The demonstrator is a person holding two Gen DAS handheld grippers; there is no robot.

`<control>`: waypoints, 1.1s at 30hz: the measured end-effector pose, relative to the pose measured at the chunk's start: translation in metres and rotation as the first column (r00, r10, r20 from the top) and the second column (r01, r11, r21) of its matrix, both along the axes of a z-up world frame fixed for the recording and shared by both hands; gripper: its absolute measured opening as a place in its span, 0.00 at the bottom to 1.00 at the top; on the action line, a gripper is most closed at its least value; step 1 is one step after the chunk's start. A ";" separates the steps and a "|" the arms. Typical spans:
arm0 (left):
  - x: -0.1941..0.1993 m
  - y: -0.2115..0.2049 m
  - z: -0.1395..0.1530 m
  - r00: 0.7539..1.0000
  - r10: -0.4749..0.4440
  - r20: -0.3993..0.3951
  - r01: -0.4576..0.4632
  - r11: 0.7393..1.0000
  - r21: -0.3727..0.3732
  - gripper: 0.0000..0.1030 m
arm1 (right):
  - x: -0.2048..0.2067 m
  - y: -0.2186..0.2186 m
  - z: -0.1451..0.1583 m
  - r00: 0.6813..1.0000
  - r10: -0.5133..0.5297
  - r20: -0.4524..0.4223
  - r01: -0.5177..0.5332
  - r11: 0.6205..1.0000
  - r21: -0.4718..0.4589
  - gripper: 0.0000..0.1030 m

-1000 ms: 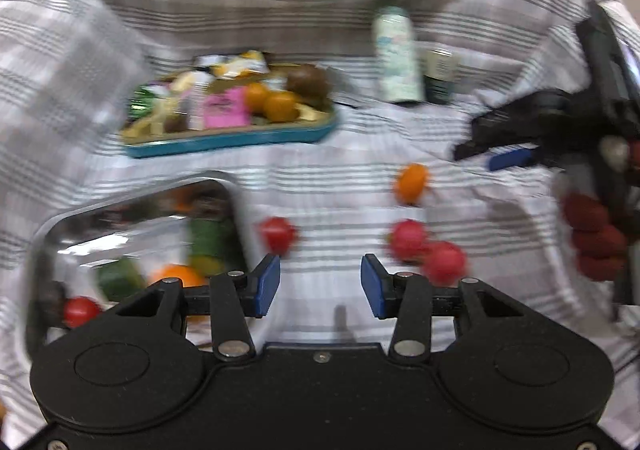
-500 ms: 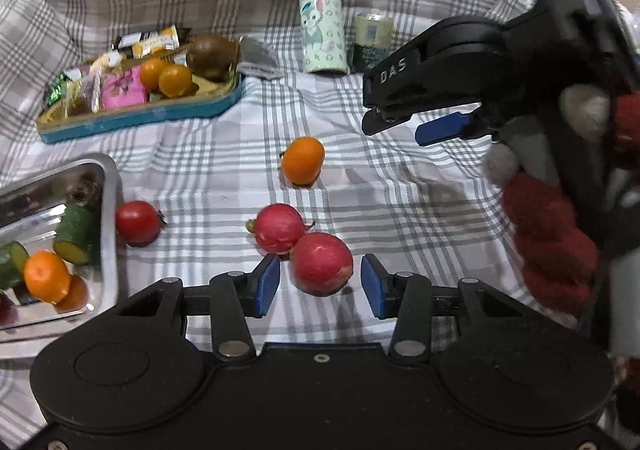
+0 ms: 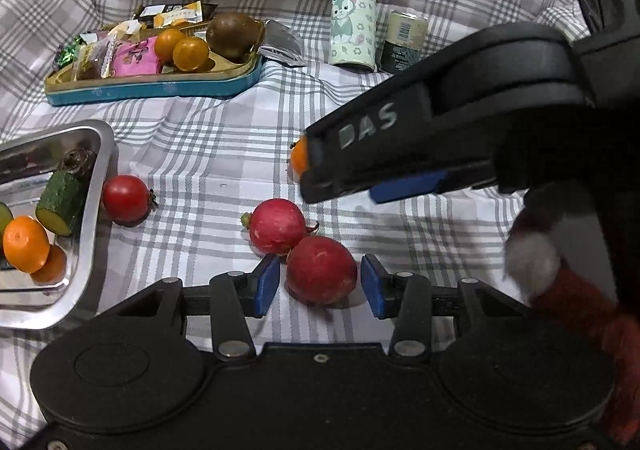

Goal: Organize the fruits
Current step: 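Grasp a red radish with the left tool while the right tool grasps another radish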

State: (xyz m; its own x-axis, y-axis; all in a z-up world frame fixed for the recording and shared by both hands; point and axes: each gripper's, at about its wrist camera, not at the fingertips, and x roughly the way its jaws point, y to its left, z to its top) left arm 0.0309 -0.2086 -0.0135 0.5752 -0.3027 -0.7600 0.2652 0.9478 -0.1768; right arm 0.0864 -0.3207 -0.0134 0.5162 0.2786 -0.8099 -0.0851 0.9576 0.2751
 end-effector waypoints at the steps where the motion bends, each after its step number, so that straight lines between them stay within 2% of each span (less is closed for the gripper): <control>1: -0.001 0.000 0.000 1.000 0.008 0.000 -0.008 1.000 -0.005 0.50 | -0.001 0.003 -0.001 1.000 0.008 0.000 -0.008 1.000 -0.008 0.46; 3: -0.003 0.002 -0.001 1.000 0.021 0.001 -0.021 1.000 -0.016 0.50 | 0.001 0.008 -0.003 1.000 0.013 -0.010 -0.013 1.000 -0.021 0.46; 9: -0.013 0.015 -0.001 0.997 0.071 0.010 -0.070 0.996 -0.060 0.50 | 0.007 0.015 -0.011 0.998 0.036 -0.047 -0.036 0.999 0.018 0.46; 17: -0.023 0.031 0.004 0.997 0.073 0.028 -0.071 0.996 -0.055 0.51 | 0.006 0.027 -0.013 0.995 0.088 -0.043 -0.087 0.996 0.015 0.46; 27: -0.025 0.044 0.003 0.997 0.077 0.017 -0.075 0.995 -0.069 0.52 | 0.012 0.053 -0.023 0.979 0.184 -0.091 -0.183 0.983 0.021 0.46; 30: -0.024 0.047 0.003 0.997 0.081 0.008 -0.080 0.993 -0.083 0.52 | 0.013 0.057 -0.026 0.974 0.202 -0.101 -0.198 0.979 0.048 0.35; 33: -0.023 0.048 0.002 0.997 0.075 0.002 -0.075 0.993 -0.090 0.52 | 0.011 0.059 -0.025 0.976 0.198 -0.088 -0.196 0.980 0.036 0.35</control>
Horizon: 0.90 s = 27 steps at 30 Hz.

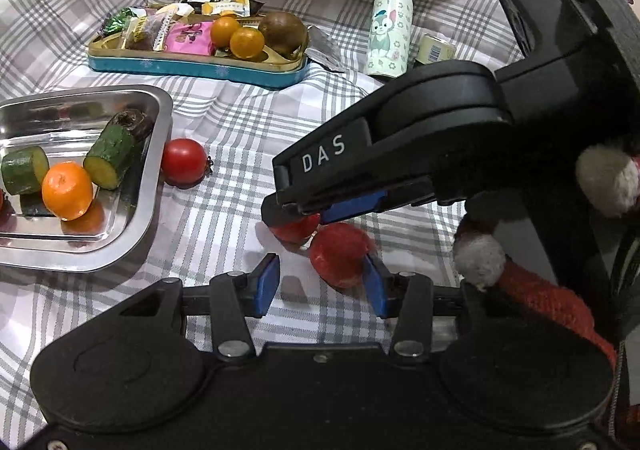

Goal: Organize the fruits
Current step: 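Grasp a red radish with the left tool while the right tool grasps another radish, then lift both red radishes and carry them over the steel tray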

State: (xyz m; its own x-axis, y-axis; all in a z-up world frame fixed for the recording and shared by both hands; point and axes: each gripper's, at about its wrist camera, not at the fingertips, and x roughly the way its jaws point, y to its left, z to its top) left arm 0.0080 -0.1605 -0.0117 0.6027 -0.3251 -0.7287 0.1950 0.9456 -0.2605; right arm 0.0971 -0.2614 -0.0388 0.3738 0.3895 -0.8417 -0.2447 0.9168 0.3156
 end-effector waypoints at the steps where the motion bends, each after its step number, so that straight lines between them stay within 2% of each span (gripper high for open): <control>1: 0.000 0.000 0.000 1.000 -0.002 0.002 0.002 1.000 0.000 0.51 | -0.001 0.000 0.000 1.000 -0.006 0.004 0.006 1.000 -0.003 0.35; 5: 0.003 -0.003 0.001 1.000 -0.003 0.006 0.003 1.000 -0.004 0.51 | -0.004 -0.010 0.005 0.998 -0.060 0.036 0.062 0.997 -0.045 0.36; 13: 0.011 -0.020 -0.002 0.999 -0.053 0.007 0.053 0.998 0.016 0.51 | -0.005 -0.049 0.008 0.982 -0.186 0.031 0.187 0.981 -0.057 0.36; 23: 0.020 -0.032 -0.013 0.998 -0.057 -0.012 0.058 0.998 0.040 0.49 | -0.001 -0.046 0.006 0.982 -0.191 0.012 0.191 0.980 -0.060 0.38; 27: 0.020 -0.028 -0.013 0.998 -0.055 -0.013 0.055 0.998 0.021 0.48 | 0.000 -0.036 0.002 0.984 -0.179 0.019 0.180 0.978 -0.108 0.38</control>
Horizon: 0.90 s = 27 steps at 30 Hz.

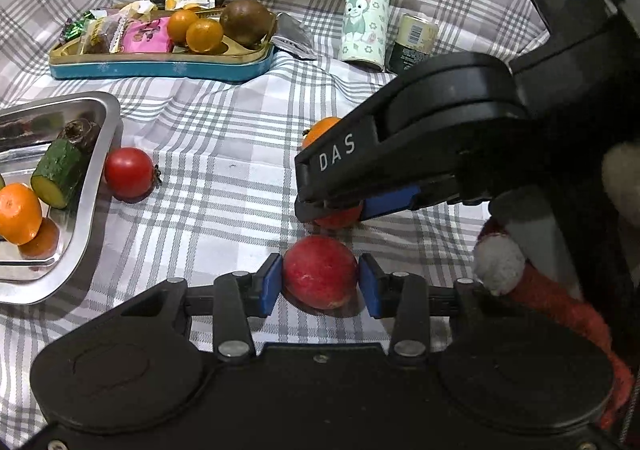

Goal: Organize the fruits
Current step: 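Lift both red radishes and carry them over the steel tray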

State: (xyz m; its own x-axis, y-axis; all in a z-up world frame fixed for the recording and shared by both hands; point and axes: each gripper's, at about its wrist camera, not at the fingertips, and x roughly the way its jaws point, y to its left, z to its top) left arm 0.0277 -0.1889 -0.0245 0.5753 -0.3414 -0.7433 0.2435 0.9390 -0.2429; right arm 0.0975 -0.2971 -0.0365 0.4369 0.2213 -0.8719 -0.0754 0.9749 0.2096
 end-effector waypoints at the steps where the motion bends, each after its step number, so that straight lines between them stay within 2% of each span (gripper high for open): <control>1: -0.001 0.001 0.000 1.000 0.005 0.003 -0.005 1.000 0.002 0.48 | 0.000 0.001 0.000 1.000 0.000 0.003 0.000 1.000 -0.004 0.38; 10: -0.008 0.028 0.020 0.996 0.081 0.047 -0.082 0.996 0.023 0.47 | -0.004 0.004 0.003 0.998 0.009 0.054 -0.007 0.999 -0.052 0.37; 15: -0.009 0.054 0.033 0.987 0.148 0.062 -0.150 0.988 0.028 0.47 | -0.008 0.006 0.012 0.994 0.021 0.110 -0.018 0.999 -0.032 0.37; 21: -0.010 0.091 0.044 0.967 0.245 0.065 -0.247 0.969 0.027 0.47 | -0.016 0.017 0.023 0.979 0.080 0.188 -0.080 0.997 -0.012 0.37; 27: -0.012 0.127 0.055 0.942 0.322 0.095 -0.328 0.943 0.055 0.47 | -0.029 0.041 0.033 0.949 0.170 0.266 -0.173 0.985 -0.011 0.37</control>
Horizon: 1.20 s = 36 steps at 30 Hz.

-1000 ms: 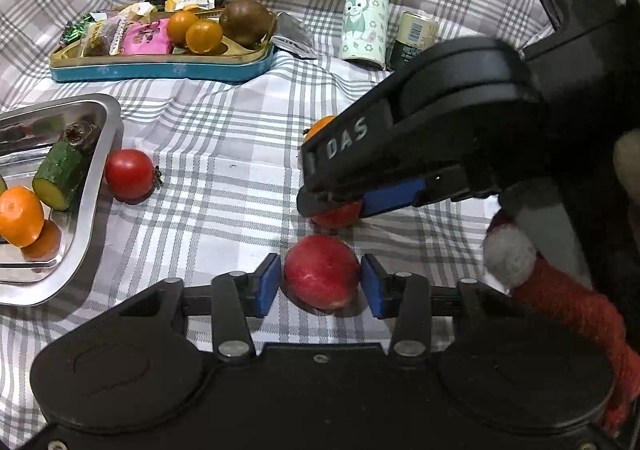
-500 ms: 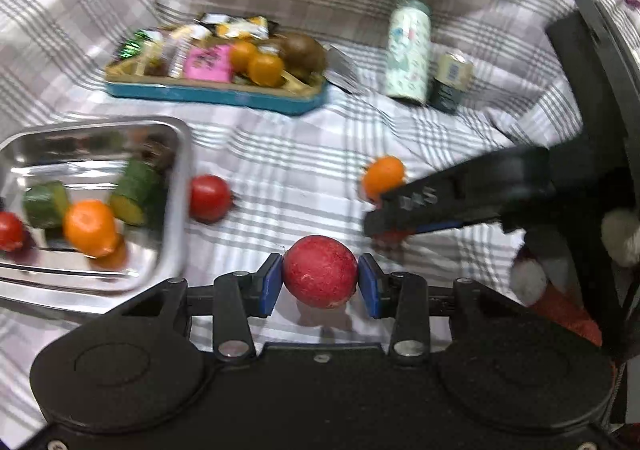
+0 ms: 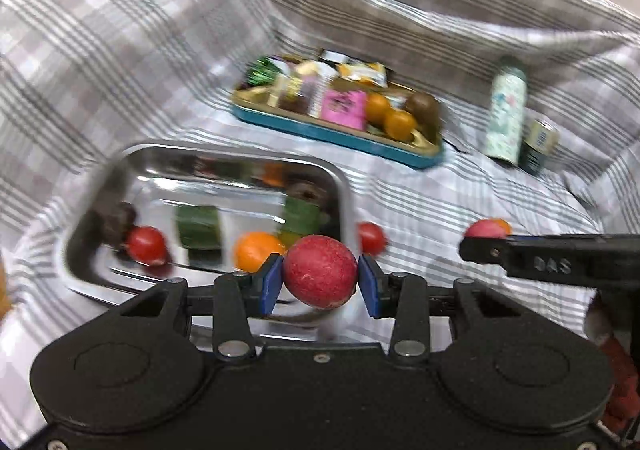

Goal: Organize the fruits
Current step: 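Lift both red radishes and carry them over the steel tray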

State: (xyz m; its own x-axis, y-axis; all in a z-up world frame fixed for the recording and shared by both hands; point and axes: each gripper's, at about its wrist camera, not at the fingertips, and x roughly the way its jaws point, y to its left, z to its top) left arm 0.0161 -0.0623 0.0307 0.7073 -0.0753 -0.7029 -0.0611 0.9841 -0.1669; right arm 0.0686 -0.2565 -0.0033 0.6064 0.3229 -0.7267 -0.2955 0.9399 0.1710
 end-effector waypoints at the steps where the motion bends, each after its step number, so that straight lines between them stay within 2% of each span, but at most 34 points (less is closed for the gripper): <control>1: 0.000 0.005 0.002 1.000 0.012 0.001 -0.012 1.000 0.004 0.47 | -0.002 0.005 0.002 1.000 0.015 0.015 -0.015 1.000 0.002 0.37; 7: 0.002 0.038 0.010 0.996 0.090 0.011 -0.090 0.996 0.021 0.47 | -0.011 0.034 0.009 0.994 0.082 0.079 -0.084 0.996 0.017 0.37; 13: 0.011 0.064 0.013 0.989 0.144 0.027 -0.145 0.988 0.052 0.47 | -0.012 0.057 0.013 0.989 0.093 0.110 -0.099 0.994 0.048 0.37; 18: 0.024 0.080 0.011 0.987 0.160 0.024 -0.162 0.985 0.066 0.47 | -0.004 0.071 0.012 0.990 0.074 0.121 -0.083 0.994 0.071 0.37; 25: 0.045 0.098 -0.003 0.983 0.179 -0.037 -0.177 0.983 0.039 0.47 | 0.006 0.097 0.005 0.989 0.097 0.115 -0.106 0.991 0.078 0.37; 36: 0.070 0.116 -0.012 0.979 0.196 -0.054 -0.194 0.980 0.037 0.48 | 0.009 0.138 -0.005 0.982 0.110 0.153 -0.125 0.988 0.095 0.39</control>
